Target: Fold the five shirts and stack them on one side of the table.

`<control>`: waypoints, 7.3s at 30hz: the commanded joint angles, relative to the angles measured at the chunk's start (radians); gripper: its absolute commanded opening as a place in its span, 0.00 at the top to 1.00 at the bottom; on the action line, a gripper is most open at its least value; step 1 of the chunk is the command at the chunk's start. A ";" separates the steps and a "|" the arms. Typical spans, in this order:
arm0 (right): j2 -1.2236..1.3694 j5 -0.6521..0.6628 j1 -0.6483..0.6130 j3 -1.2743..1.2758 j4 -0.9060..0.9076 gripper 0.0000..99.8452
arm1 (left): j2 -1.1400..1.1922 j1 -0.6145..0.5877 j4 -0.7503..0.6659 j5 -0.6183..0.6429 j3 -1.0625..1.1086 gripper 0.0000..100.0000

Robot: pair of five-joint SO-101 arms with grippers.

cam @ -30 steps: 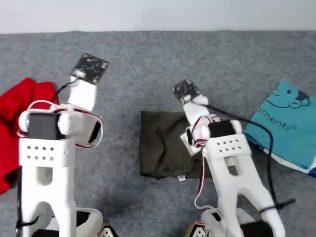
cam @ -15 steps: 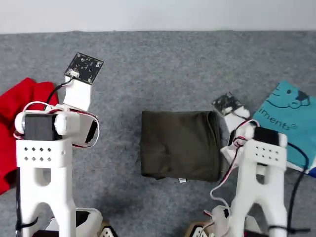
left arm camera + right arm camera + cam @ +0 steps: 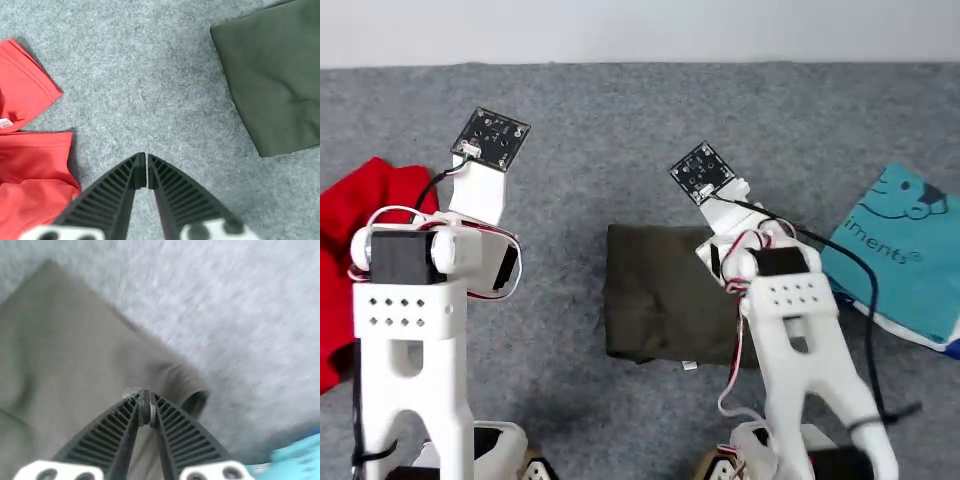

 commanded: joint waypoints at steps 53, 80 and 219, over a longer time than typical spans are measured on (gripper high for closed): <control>0.704 -0.626 0.025 -0.528 0.407 0.66 | -0.028 -0.008 0.018 -0.017 0.076 0.99; 0.974 0.479 0.065 -1.197 0.305 0.99 | -0.031 -0.009 0.020 -0.012 0.071 0.99; 0.855 0.084 0.659 -1.384 0.989 0.98 | -0.262 -0.009 0.020 -0.014 0.239 0.99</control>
